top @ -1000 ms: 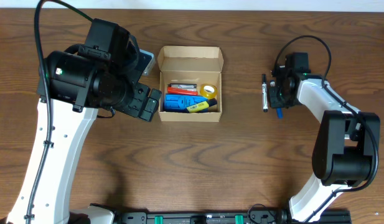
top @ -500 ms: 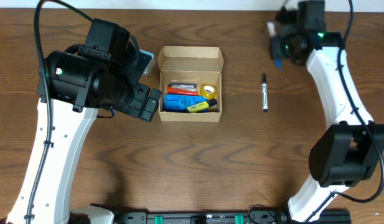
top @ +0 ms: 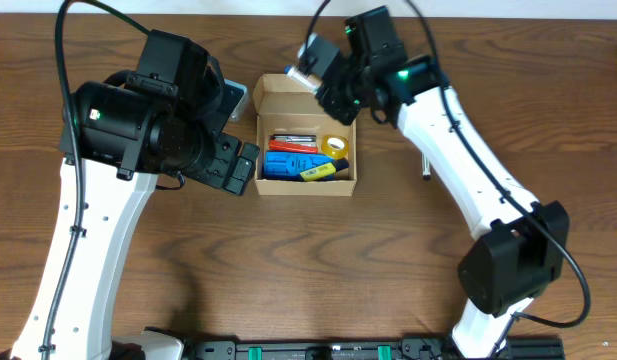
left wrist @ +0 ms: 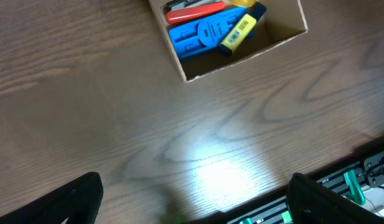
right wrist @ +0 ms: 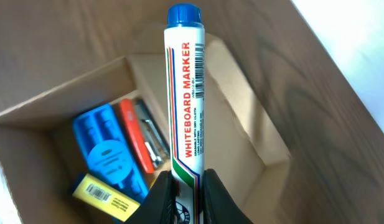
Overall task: Pack container
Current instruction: 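Lower the blue marker into the box and release it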
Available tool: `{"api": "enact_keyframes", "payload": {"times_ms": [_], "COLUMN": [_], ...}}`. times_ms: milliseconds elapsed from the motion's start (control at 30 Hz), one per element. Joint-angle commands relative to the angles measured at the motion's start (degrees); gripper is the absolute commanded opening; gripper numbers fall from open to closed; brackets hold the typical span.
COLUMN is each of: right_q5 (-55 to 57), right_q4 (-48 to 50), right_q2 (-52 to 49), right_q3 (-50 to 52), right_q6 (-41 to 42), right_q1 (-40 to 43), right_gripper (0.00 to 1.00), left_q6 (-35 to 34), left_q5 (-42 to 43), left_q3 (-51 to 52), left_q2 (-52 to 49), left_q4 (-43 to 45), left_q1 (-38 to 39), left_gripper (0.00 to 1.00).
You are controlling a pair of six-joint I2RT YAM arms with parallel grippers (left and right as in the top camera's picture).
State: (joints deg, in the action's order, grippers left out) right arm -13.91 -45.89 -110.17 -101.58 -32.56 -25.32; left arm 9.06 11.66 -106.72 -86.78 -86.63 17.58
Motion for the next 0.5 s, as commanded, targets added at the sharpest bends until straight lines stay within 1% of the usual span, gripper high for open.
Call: {"api": "enact_keyframes", "payload": {"times_ms": [0, 200, 467], "right_q5": [-0.5, 0.7, 1.8], "right_q4": [-1.4, -3.3, -5.3], "right_q2": [-3.1, -7.2, -11.6], "right_q3": [-0.7, -0.7, -0.7], "right_q6": [-8.9, -14.9, -18.3], "right_q1": [-1.5, -4.0, -5.4], "right_gripper": [0.01, 0.01, 0.01], "left_q6": [0.6, 0.6, 0.6], "left_q5": [0.2, 0.2, 0.2], "left_q3": [-0.3, -0.3, -0.3], "left_q2": [0.3, 0.3, 0.3], "left_q4": [-0.1, -0.1, -0.1], "left_q1": [0.1, 0.1, 0.1], "left_gripper": [0.95, 0.95, 0.95]}}
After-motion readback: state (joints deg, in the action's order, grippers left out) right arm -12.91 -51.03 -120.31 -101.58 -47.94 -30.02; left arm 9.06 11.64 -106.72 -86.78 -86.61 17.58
